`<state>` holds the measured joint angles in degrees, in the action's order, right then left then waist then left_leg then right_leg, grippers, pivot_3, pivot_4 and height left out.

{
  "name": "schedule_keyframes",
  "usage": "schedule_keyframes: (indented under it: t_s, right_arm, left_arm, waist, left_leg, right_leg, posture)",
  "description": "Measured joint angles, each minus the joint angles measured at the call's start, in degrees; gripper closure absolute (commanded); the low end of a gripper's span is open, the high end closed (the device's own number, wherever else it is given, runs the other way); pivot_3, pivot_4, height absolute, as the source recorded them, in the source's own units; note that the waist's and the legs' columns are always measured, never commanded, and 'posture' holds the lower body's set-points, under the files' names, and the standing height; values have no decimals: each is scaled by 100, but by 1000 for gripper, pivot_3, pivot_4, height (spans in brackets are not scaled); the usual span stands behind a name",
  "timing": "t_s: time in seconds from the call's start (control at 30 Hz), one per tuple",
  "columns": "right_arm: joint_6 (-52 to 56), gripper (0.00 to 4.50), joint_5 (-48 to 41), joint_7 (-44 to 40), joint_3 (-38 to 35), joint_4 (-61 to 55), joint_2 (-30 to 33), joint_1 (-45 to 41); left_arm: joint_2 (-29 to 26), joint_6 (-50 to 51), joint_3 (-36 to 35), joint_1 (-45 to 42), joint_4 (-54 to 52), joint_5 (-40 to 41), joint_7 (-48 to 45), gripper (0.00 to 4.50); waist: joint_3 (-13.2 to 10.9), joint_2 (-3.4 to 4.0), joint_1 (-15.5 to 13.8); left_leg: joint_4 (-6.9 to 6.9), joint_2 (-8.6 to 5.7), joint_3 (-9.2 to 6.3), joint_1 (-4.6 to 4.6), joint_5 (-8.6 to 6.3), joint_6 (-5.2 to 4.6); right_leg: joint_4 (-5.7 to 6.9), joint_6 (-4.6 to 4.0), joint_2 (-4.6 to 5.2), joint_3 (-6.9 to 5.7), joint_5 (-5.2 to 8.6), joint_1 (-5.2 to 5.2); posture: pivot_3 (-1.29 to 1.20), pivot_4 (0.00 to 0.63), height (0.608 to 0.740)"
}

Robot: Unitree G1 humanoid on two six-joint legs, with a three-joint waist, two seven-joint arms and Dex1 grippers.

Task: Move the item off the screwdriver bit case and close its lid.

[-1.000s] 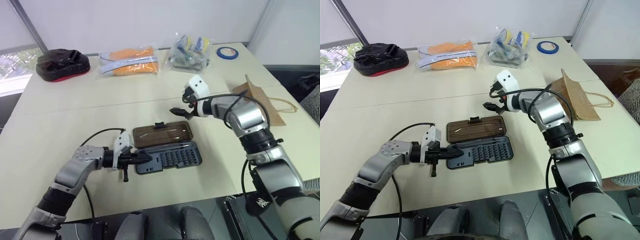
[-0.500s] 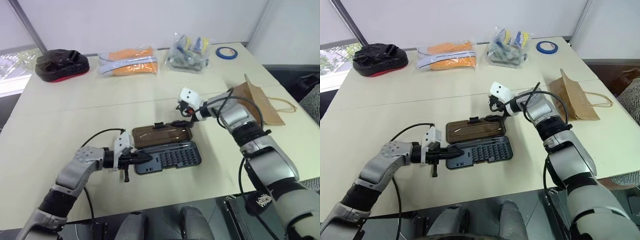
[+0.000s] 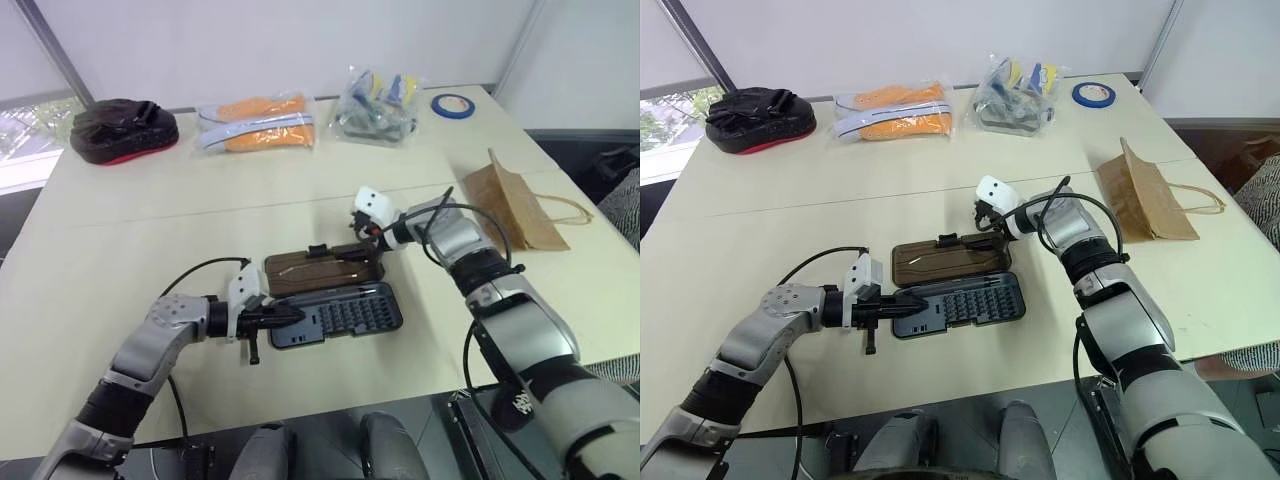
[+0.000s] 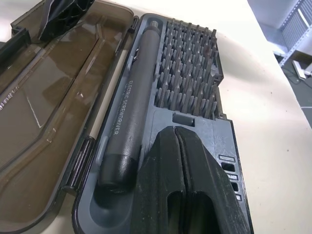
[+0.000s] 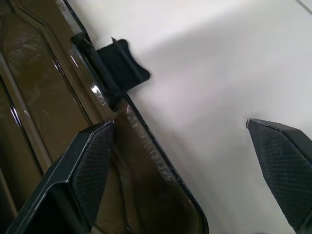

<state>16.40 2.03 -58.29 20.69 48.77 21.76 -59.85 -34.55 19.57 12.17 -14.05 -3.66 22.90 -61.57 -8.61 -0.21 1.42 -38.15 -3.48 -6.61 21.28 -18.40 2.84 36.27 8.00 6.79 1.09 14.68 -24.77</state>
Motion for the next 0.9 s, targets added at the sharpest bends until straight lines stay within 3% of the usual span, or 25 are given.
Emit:
schedule_keyframes:
  t_s: [0.13,0.23,0.47,0.6,0.9]
  right_arm:
    - [-179,25,124,-59,-12,118,-17,-44]
    - [-238,785,182,-144,-35,148,-29,-48]
    - [-380,4351,403,-569,84,26,-23,-49]
    - [-436,4478,477,-658,95,-122,-16,-47]
    - [-427,4478,612,-741,88,-250,6,2]
  left_arm:
    - [16,11,0,17,-46,0,54,4500]
    - [27,12,-2,30,-60,0,80,4500]
    - [27,9,-16,89,-96,-2,207,4500]
    - [33,10,-63,116,-82,-72,300,4500]
    - [118,-26,-102,131,-30,-101,308,4500]
  waist:
    - [1,1,-2]
    - [1,1,-4]
    - [5,4,2]
    - [9,1,12]
    - [10,1,-12]
  left_leg:
    - [-1,0,0,-1,0,1]
    - [-1,0,0,-1,0,0]
    - [-1,0,-1,-19,0,0]
    - [11,2,4,-79,-1,-2]
    - [12,2,3,-85,-2,-2]
  right_leg:
    - [1,0,0,0,0,1]
    - [1,0,0,0,0,1]
    - [1,0,0,-1,0,18]
    - [1,-1,-2,4,0,71]
    - [1,-1,-2,5,1,75]
  posture:
    - [0,150,740]
    - [0,150,740]
    - [0,150,740]
    - [0,150,740]
    - [0,150,740]
